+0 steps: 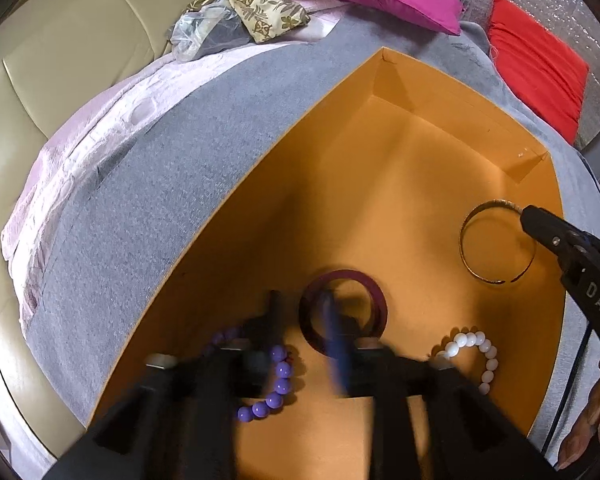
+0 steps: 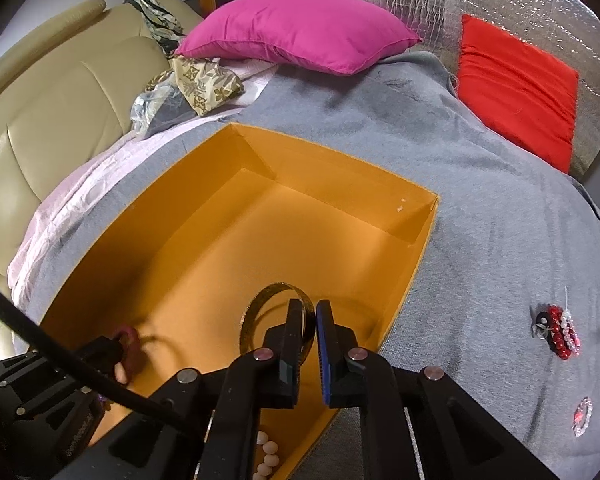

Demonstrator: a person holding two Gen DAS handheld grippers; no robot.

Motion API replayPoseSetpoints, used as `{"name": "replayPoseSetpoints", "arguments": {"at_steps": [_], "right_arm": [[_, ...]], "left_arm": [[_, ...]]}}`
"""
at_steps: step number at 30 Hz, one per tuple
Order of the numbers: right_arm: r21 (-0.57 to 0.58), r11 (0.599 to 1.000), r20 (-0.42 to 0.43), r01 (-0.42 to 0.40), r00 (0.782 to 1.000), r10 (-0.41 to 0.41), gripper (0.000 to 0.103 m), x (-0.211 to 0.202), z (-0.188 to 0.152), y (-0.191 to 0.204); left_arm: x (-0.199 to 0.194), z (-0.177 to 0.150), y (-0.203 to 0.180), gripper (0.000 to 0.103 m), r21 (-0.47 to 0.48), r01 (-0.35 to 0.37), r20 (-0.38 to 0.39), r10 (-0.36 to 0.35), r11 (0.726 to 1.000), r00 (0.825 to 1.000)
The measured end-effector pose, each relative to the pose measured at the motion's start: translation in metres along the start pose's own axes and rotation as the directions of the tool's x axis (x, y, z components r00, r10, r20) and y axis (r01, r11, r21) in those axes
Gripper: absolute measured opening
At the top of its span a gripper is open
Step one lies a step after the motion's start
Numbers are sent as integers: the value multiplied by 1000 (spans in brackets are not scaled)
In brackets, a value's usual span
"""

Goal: Organize jewelry
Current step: 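Lower both bangles into the orange box and open both tools, then move the right tool to the pink crystal bracelet on the cover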

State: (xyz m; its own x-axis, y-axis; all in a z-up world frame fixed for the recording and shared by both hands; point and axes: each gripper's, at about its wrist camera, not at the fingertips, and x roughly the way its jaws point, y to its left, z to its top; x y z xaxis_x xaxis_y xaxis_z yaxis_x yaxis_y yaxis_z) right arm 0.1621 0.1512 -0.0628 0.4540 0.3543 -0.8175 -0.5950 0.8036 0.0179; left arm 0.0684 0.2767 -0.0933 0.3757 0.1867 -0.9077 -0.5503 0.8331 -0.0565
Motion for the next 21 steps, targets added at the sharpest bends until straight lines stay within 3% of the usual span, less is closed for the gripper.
{"name": "replayPoseSetpoints", "arguments": {"at_steps": [1,13,15,16,17,18,21], "right_arm": [[1,1000,6,-1,1000,1,12,-3,0,0],[36,999,68,1,998,-4,13,-43,-10,-15],[52,999,78,0,997,-4,24,-52,-14,-20],[60,998,85,-3,996,-2,42,-56,-17,-23],[68,998,95,-1,995,-5,68,-61,-22,-28],[73,997,106,5,994,-13,77,-66,-25,-31],[98,995,115,18,993,-29,77,-78,-39,-47]], "left_arm": [[-2,0,1,62,-4,-11,10,11,1000,1000],[-33,-10,-1,62,3,-16,58,16,1000,998],[-37,-13,-2,62,1,-16,61,16,1000,998],[-39,-13,-3,63,1,-15,65,15,1000,998],[-40,-14,-4,63,3,-16,69,16,1000,997],[-43,-15,-5,63,6,-20,73,19,1000,997],[-52,-20,-10,63,17,-21,88,20,1000,996]]}}
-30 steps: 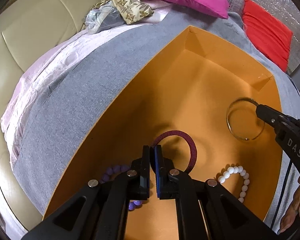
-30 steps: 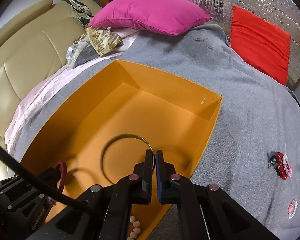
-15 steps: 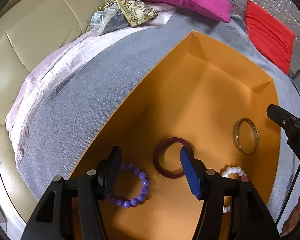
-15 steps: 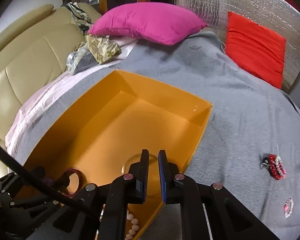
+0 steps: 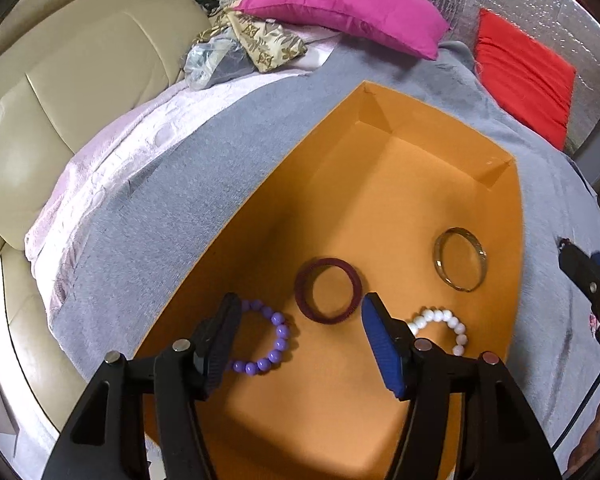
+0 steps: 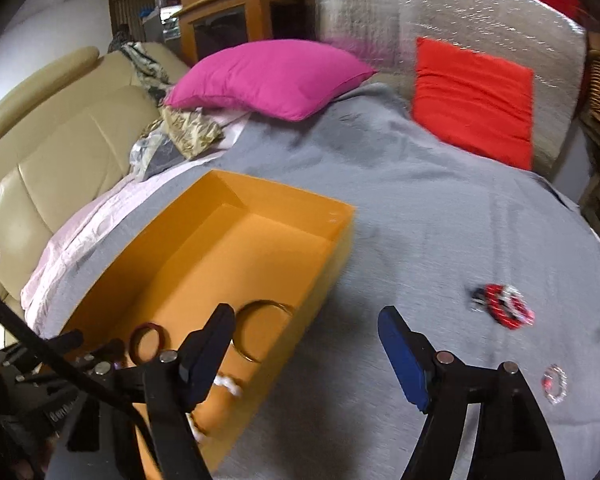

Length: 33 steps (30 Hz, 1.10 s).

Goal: Organize jewelry
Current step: 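Move the right tool to the pink crystal bracelet on the cover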

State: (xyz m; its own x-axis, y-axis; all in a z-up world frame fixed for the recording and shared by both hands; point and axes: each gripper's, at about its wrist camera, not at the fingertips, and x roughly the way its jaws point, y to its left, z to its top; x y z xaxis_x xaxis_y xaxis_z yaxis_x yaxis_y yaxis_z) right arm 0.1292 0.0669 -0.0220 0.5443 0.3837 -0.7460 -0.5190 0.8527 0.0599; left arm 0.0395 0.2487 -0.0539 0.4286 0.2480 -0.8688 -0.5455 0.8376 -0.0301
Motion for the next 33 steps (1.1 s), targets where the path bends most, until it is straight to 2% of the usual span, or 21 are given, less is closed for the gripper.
{"name": "replayPoseSetpoints", "arguments": {"at_steps": [6,10,15,20,22,27,28,33], "right_arm": [[74,997,4,28,1000,-29,80,-27,-31,-49],[121,989,-4,82,997,-82,81,-50,-71,-90],[240,956,-37,167,986,-163,81,-74,-127,-154],[365,908,-53,205,978,-200,81,-94,-166,-204],[400,892,-36,212,976,-215,81,-101,-177,-214],[429,863,65,268,943,-326,81,-120,-194,-219],[428,863,70,268,942,-327,81,-121,-195,-219],[424,881,52,211,965,-256,81,-111,-193,-223]], "left_arm": [[-21,-13,-15,64,21,27,31,-28,999,999],[-35,-28,-29,64,39,72,56,-74,997,996],[-48,-53,-67,64,113,122,56,-129,986,990],[-54,-77,-105,65,209,149,37,-161,966,986],[-54,-87,-118,65,240,151,27,-162,959,986],[-52,-105,-142,65,316,144,2,-153,938,988],[-52,-108,-145,65,328,141,2,-150,934,989],[-46,-114,-153,65,342,142,-16,-146,929,989]]}}
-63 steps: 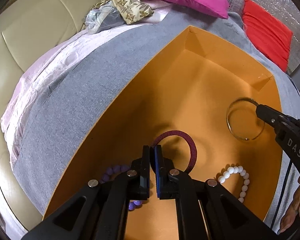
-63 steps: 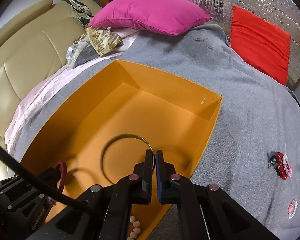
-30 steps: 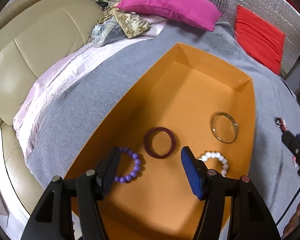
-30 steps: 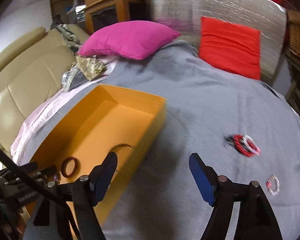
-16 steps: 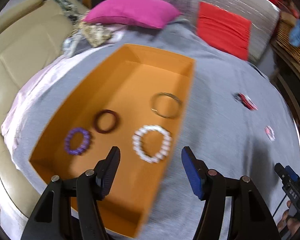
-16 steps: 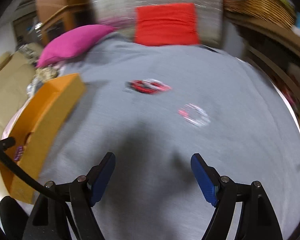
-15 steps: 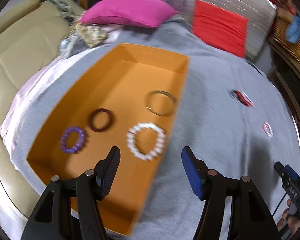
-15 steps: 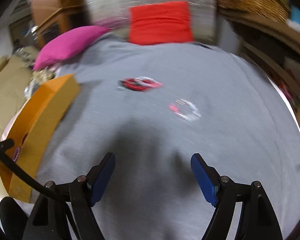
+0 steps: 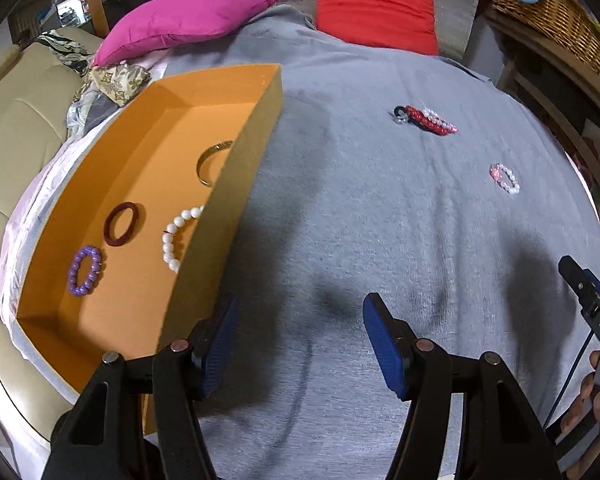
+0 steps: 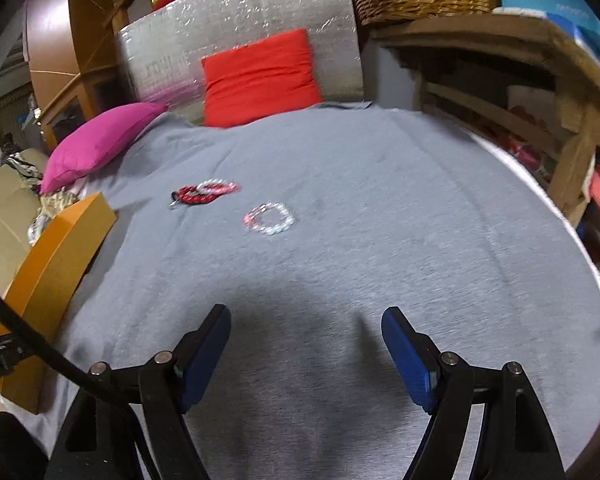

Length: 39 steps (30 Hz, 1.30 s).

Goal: Organize jewelry
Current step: 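Move the right tool to the pink crystal bracelet on the cover, then grasp the pink crystal bracelet with the right tool while the left tool reaches the red bead bracelet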

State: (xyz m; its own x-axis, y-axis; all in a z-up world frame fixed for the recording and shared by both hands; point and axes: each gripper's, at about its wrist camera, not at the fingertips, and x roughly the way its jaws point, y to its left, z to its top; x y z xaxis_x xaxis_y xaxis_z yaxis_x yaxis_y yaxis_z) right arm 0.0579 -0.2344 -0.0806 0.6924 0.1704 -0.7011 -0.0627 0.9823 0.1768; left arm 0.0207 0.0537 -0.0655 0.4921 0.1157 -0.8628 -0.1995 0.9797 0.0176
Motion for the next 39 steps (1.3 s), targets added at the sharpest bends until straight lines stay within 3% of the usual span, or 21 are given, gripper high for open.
{"name": "replayPoseSetpoints", "arguments": {"at_steps": [7,11,16,17,21,23,26,29,37,39], "right_arm": [[64,997,-77,-49,996,54,80,21,19,-12],[64,997,-128,-46,990,53,65,50,52,-8],[5,1000,-188,-24,982,24,58,91,82,7],[-5,1000,-204,-17,979,16,52,100,85,9],[-41,999,-241,28,970,-37,47,127,89,12],[-45,999,-249,10,968,-21,41,131,89,14],[-97,995,-240,9,970,-32,31,132,88,20],[-81,997,-233,4,972,-23,9,130,86,15],[-37,999,-186,-32,982,25,8,119,70,-1],[-30,999,-172,-44,984,38,8,118,68,-5]], "left_arm": [[15,-2,1,65,-13,15,-22,-16,1000,1000],[24,-2,5,65,-27,25,-36,-26,999,999],[31,3,10,65,-36,28,-37,-29,999,999],[31,5,9,65,-31,27,-32,-28,999,999],[34,16,10,65,-35,31,-26,-32,999,999],[35,22,9,65,-28,28,-21,-28,999,999],[38,37,0,65,-2,23,-10,-23,1000,1000],[38,61,-19,65,47,27,20,-28,999,999],[58,152,-78,65,146,182,-8,-183,972,983],[73,175,-98,65,227,175,-40,-170,958,985]]}}
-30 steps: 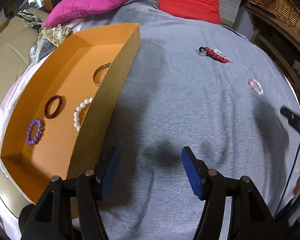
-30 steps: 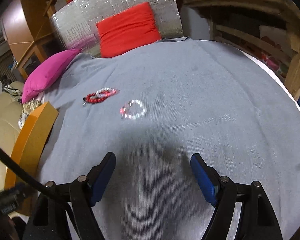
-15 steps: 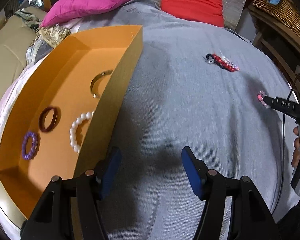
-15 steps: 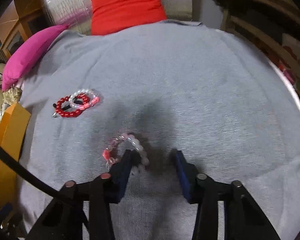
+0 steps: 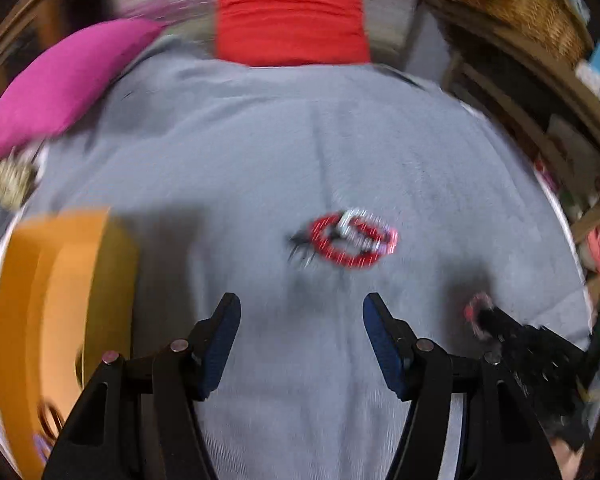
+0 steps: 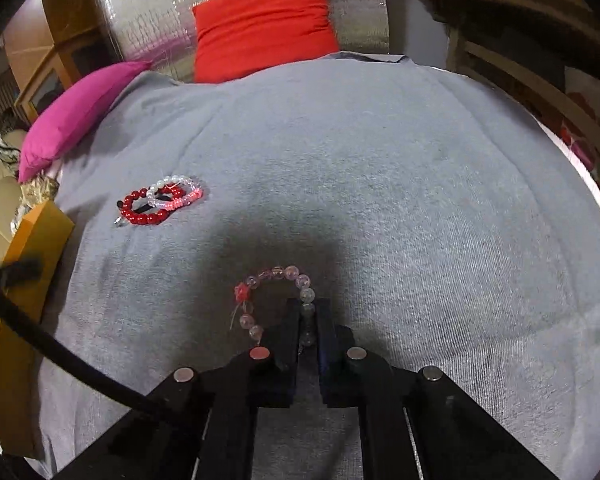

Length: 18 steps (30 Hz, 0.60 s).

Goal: Organize jewelry
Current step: 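Grasp the pink crystal bracelet with the right tool while the left tool reaches the red bead bracelet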

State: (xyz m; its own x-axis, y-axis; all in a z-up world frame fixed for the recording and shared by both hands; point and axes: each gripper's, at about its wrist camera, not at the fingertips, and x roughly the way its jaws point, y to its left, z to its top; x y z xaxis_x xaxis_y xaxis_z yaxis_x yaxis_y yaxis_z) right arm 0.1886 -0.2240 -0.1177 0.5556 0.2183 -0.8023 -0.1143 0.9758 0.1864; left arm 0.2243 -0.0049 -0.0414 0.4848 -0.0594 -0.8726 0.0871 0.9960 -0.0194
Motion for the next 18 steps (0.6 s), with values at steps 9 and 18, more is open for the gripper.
{"name": "replayPoseSetpoints", "arguments": {"at_steps": [9,18], "right_arm": [[27,998,3,-49,999,49,8,5,7,-10],[47,996,0,-75,997,75,8,5,9,-13]], "left_arm": [[62,53,-30,58,141,9,-117,7,990,993],[96,74,-49,31,200,-12,-207,55,980,977]]}}
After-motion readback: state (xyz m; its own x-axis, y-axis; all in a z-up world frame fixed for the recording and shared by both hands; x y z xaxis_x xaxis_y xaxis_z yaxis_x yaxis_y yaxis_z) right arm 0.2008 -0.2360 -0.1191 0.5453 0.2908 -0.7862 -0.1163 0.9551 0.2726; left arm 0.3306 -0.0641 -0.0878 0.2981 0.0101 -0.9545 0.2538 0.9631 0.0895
